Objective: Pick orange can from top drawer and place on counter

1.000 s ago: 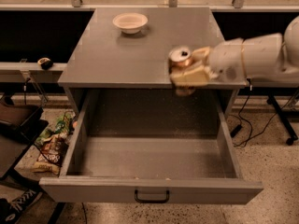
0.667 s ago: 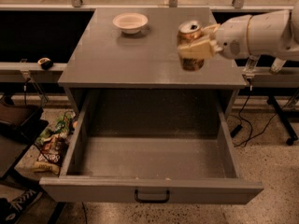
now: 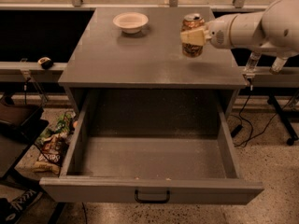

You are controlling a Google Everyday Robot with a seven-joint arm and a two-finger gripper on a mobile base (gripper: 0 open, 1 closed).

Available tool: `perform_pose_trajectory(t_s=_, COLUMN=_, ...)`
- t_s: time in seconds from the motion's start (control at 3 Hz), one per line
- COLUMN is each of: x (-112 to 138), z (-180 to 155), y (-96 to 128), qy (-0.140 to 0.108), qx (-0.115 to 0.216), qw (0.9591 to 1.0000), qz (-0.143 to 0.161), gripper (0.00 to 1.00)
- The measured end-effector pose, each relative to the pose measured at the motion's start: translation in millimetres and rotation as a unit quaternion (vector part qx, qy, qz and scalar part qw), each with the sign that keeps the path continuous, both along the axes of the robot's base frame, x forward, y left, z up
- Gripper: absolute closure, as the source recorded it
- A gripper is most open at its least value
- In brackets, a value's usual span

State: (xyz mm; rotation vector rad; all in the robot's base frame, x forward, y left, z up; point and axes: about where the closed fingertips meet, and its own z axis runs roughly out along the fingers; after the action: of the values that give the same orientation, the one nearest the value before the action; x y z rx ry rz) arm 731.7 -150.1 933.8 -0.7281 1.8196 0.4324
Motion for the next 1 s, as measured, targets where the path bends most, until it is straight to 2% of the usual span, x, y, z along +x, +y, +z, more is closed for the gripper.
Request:
perform_pose_trajectory(t_s=0.33, x=29.9, z=-53.3, y=-5.5, qy=0.016, qx=0.051, qw=0.9982, qz=-0.026, gripper=0.99)
perform_pose_trajectory(t_s=1.0, x=29.9, z=-49.0, y=-5.5, qy=0.016, qx=0.051, qw=0.9982, qz=-0.026, gripper=0.53)
